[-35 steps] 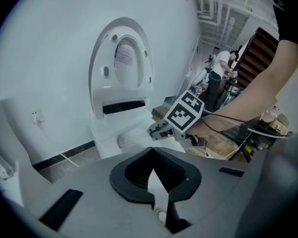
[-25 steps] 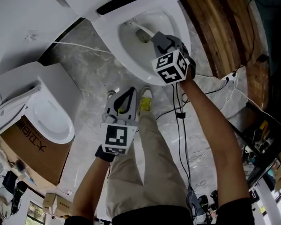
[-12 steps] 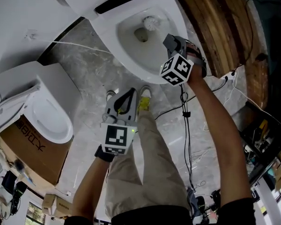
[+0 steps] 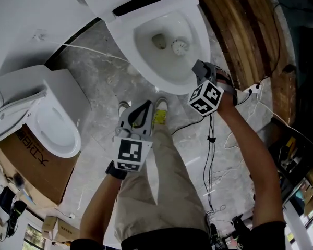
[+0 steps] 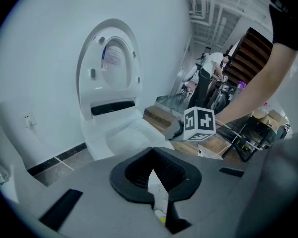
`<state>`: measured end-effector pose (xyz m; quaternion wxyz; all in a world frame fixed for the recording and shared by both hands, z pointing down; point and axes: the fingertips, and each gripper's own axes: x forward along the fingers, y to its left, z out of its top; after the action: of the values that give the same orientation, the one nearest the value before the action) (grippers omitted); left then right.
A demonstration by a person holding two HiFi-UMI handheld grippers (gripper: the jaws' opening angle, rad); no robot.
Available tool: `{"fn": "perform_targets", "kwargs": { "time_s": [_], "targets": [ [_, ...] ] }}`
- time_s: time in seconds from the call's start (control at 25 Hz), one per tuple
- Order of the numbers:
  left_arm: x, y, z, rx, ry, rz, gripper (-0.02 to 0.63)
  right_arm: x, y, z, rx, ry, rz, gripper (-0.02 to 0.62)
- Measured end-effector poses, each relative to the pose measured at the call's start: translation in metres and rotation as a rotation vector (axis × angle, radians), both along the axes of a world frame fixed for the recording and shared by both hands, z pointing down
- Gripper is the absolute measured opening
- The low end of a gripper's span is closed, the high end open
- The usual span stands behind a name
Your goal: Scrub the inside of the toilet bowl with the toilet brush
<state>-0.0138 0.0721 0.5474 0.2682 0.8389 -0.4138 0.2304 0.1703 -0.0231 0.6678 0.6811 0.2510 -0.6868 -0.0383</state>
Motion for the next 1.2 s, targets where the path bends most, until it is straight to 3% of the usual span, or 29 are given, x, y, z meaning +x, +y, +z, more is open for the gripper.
{"fn": "perform_targets", "kwargs": {
  "time_s": [0.24,0.44,0.52,0.72,0.8,0.96,1.2],
  "targets": [
    [-0.008,0.007,0.004,-0.009,-0.006,-0.012,0.018,0.004,0.03,-0.011,-0.089,-0.005,0.024,0.155],
    [-0.011,0.014,0.007,-0.02,-0.007,-0.017,0.018,-0.009,0.048,-0.005,-0.175,-0.081,0.154,0.156],
    [-0.014,0.015,0.007,-0.022,-0.003,-0.023,0.018,-0.018,0.047,-0.002,-0.209,-0.13,0.24,0.156],
    [-0.018,0.015,0.01,-0.026,-0.004,-0.035,0.018,-0.031,0.034,0.005,-0.301,-0.339,0.575,0.156],
    [-0.021,0.015,0.012,-0.027,-0.005,-0.041,0.018,-0.039,0.031,0.004,-0.311,-0.4,0.632,0.156],
    [-0.024,0.017,0.019,-0.039,-0.004,-0.051,0.018,-0.062,0.029,-0.002,-0.281,-0.467,0.591,0.158],
    [-0.024,0.017,0.026,-0.051,-0.008,-0.051,0.018,-0.1,0.007,-0.003,-0.152,-0.453,0.379,0.156]
  ]
}}
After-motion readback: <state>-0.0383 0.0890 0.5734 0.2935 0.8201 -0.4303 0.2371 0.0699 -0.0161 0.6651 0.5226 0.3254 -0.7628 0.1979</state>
